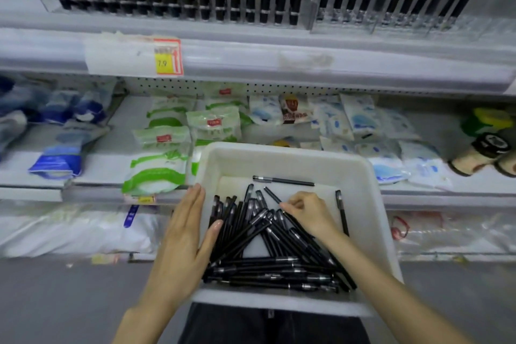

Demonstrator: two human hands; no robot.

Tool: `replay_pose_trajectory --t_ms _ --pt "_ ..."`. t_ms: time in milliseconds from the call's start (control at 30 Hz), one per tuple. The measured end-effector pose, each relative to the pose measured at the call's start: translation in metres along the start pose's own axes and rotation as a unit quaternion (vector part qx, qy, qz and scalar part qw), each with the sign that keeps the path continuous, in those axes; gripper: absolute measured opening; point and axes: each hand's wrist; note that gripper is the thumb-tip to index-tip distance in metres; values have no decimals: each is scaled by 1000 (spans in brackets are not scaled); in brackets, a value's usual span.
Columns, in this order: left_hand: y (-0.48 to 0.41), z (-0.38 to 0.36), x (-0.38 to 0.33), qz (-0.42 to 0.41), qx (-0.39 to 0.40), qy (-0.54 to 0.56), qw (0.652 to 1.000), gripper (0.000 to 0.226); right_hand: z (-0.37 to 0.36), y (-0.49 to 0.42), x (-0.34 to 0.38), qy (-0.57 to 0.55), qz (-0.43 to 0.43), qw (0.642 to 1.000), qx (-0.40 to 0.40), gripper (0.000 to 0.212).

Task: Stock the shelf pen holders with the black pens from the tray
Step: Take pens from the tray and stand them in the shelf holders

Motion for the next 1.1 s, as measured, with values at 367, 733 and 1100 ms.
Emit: replay_pose_trajectory --t_ms 367,733,1100 --pt "2 -3 2 6 -10 13 1000 69 -10 -5 -1 33 -16 993 110 33" --pt "3 -5 2 15 -7 22 1000 69 -11 -9 -8 -44 -20 991 124 19" --pt "-9 5 -13 -16 -29 26 999 65 29 23 20 -110 57 981 151 8"
Point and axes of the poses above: each hand's wrist, its own y-axis away from the middle knuckle, its own z-axis out of the back of the hand, x = y × z, and after that the axes turned 9 degrees about -z, right-handed
